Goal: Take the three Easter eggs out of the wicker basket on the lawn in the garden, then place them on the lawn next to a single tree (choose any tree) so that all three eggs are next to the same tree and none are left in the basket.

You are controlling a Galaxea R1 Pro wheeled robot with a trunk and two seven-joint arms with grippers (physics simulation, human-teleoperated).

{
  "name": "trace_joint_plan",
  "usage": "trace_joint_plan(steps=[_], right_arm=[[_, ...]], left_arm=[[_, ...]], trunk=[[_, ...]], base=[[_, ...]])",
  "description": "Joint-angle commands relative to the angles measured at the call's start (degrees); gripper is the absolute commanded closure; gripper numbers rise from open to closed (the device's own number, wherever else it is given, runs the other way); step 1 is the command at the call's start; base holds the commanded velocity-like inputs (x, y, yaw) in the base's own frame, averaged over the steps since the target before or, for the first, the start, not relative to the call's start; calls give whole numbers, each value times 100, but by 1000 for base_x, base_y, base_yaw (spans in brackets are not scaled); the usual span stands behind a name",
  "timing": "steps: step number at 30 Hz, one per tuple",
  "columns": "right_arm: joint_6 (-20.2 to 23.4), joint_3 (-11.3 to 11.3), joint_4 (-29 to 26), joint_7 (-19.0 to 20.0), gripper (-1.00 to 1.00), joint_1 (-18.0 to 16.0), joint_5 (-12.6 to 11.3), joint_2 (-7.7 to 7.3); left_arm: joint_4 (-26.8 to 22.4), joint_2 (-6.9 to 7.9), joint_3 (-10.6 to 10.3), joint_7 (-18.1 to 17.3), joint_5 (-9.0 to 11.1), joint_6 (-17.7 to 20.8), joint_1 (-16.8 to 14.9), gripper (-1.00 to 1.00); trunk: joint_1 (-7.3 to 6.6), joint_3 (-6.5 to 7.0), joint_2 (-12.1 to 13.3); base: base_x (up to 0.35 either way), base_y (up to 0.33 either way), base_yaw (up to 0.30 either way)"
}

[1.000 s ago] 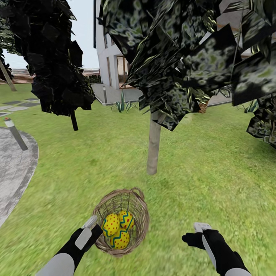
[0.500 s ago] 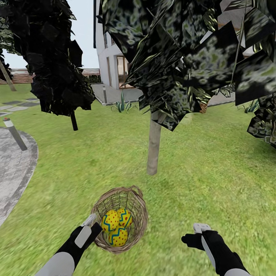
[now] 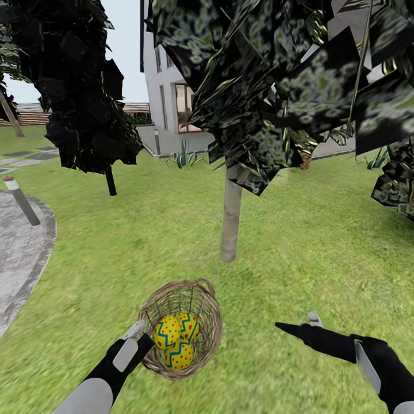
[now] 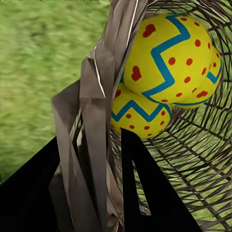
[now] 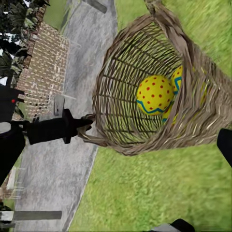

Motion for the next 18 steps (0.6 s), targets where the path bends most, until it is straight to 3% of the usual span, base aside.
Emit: trace_joint_plan(steps=[1,18], right_arm=[[37,-1,50,-14,-100,-4,-93,-29],[0,34,501,-105,-100,63,-58,17]], left_arm=[[-19,-4,12,32,81,17,-2,100],[-16,-4,12,32,81,8,-1,100]], trunk=[[24,-28,-51],[398,-333,-733]], base=[[0,0,0],[0,0,0]])
